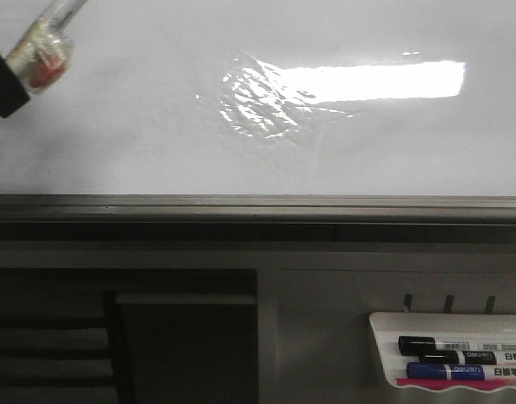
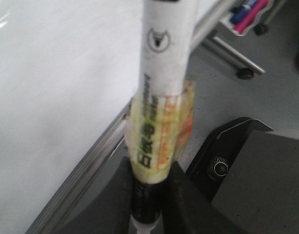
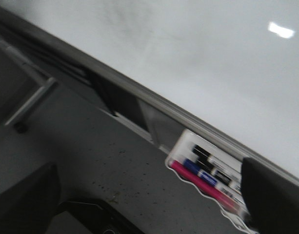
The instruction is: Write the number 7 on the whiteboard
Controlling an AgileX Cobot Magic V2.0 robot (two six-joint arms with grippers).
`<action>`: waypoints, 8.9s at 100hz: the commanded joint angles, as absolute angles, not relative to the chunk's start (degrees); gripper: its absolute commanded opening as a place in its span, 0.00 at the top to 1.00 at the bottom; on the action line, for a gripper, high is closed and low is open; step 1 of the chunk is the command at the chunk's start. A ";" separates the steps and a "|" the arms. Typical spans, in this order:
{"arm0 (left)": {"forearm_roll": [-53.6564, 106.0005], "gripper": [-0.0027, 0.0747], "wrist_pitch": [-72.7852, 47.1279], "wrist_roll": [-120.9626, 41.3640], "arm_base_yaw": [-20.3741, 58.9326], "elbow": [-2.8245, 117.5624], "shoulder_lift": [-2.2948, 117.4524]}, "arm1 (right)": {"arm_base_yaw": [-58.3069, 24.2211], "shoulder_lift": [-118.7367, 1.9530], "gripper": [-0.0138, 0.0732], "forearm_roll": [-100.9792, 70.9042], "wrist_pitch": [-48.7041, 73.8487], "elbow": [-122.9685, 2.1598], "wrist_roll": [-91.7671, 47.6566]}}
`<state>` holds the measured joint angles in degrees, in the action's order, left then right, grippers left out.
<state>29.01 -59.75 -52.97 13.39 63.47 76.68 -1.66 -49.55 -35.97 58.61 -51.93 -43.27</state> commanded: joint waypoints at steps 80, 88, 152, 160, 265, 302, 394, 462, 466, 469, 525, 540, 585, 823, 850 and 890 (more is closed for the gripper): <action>30.85 0.99 -58.32 -53.16 40.54 65.72 75.00 | -30.92 -68.45 0.36 -40.20 59.11 -67.89 -61.12; 27.57 0.99 -59.30 -50.57 40.77 66.26 75.21 | -31.29 -69.89 0.36 -39.94 59.11 -68.70 -61.01; 25.46 0.99 -59.42 -49.08 40.77 67.69 75.30 | -35.09 -75.03 0.57 -39.03 53.35 -69.47 -61.01; 25.46 0.99 -59.42 -49.08 40.77 67.69 75.30 | -35.09 -75.03 0.61 -39.13 53.02 -69.47 -61.01; 25.48 0.50 -57.68 -41.94 34.17 68.30 66.86 | -34.16 -69.52 0.88 -20.13 53.99 -70.22 -41.69; 30.76 0.50 -46.23 -41.10 20.39 49.57 48.47 | -27.14 -55.31 0.89 -13.81 33.30 -53.11 -18.41; 36.09 0.50 -37.53 -41.10 19.27 44.29 46.96 | -28.35 -72.72 0.89 -18.41 19.33 -59.15 -18.41; 36.09 0.50 -37.63 -41.10 19.27 44.29 46.96 | -19.32 -71.21 0.89 -18.03 26.29 -59.03 -18.41; 36.09 0.50 -37.63 -41.10 19.27 44.29 46.96 | -19.91 -71.35 0.89 -18.03 27.67 -58.92 -18.41; 36.09 0.50 -37.63 -41.10 19.27 44.29 46.96 | -20.47 -71.60 0.89 -18.03 28.72 -58.83 -18.41; 36.35 0.50 -40.88 -41.75 19.50 45.60 47.06 | -31.12 -66.75 0.89 -18.16 27.12 -55.80 -18.52; 36.55 0.50 -49.04 -44.60 20.31 49.81 49.51 | -33.65 -62.81 0.89 -18.16 30.65 -55.80 -26.32; 36.78 0.50 -44.38 -58.91 36.84 55.09 63.30 | -36.39 -58.70 0.89 -18.16 38.45 -55.80 -49.90; 9.31 0.99 -34.75 -16.35 12.54 55.61 65.07 | -21.22 -45.52 0.47 -17.85 46.41 -55.22 -44.86; 11.63 0.99 -32.08 -14.13 -0.22 55.07 69.97 | -21.22 -45.52 0.47 -17.85 45.75 -52.42 -44.56; 14.19 0.99 -28.18 -14.13 -0.53 55.29 76.23 | -21.22 -45.52 0.47 -17.85 45.74 -50.63 -44.56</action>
